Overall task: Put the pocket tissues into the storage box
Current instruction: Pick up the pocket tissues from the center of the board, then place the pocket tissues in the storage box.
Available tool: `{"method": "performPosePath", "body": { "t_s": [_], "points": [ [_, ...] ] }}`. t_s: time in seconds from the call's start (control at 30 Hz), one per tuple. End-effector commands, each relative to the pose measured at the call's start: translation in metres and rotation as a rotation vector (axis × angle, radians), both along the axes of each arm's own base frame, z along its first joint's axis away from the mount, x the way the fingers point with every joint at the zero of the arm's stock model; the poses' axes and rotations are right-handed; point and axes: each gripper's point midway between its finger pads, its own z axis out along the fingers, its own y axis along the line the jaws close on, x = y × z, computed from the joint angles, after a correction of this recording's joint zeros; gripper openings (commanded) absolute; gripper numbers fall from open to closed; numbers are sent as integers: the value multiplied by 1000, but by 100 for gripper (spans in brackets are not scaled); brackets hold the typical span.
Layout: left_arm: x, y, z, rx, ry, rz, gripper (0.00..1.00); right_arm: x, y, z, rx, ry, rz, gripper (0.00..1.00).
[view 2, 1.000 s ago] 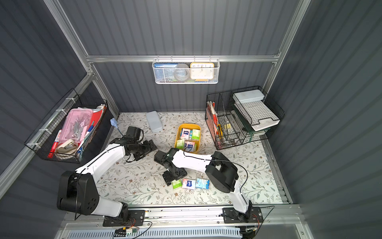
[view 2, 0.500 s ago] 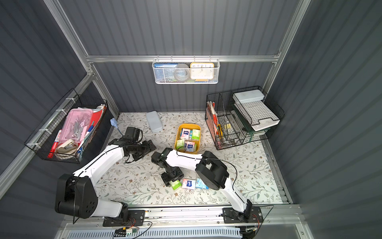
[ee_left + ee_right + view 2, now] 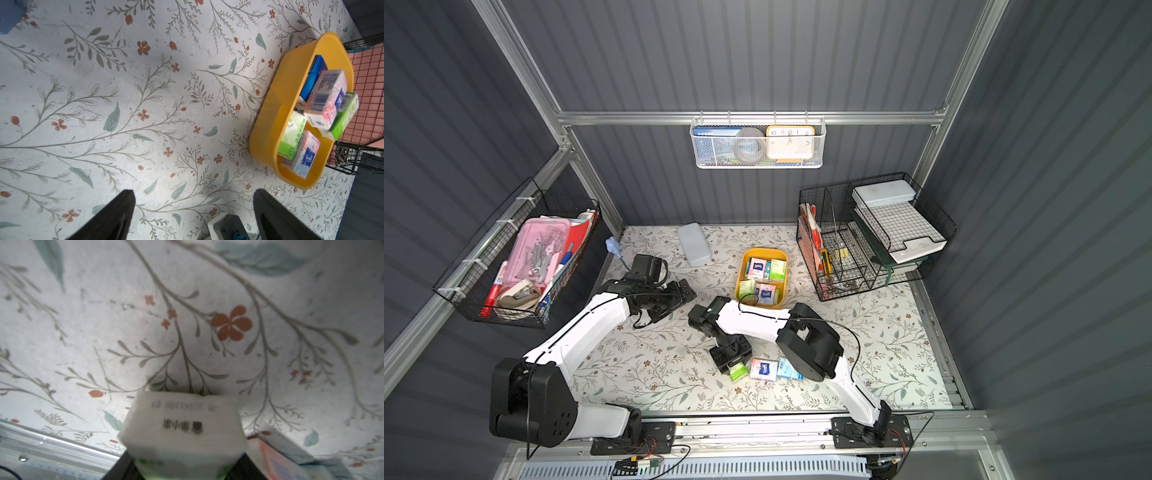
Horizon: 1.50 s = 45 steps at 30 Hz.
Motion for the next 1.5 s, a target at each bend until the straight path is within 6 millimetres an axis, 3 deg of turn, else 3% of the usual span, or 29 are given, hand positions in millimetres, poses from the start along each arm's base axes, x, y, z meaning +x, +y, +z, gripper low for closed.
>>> {"method": "performPosePath", "body": {
  "t_s": [0.0,0.23,0.57,0.77,0.93,1.2,1.47],
  "points": [
    [1,3,6,3,-4,6,94,15,2,27,81,-42,-55,42],
    [5,6,14,16,-37,15,94,51,3,71,269,-80,-208,38],
    [6,6,10,16,-30,7,94,128,-29,123,441,-170,-413,38],
    [3,4,8,3,-26,4,94,182,-52,122,406,-277,-543,38],
    [-1,4,6,-6,-22,4,94,209,-50,113,383,-309,-582,38],
    [-4,3,1,-13,-12,3,94,225,-43,94,338,-306,-607,39],
    [-5,2,-3,-15,-7,4,94,223,-49,80,277,-294,-601,41]
  ]
}}
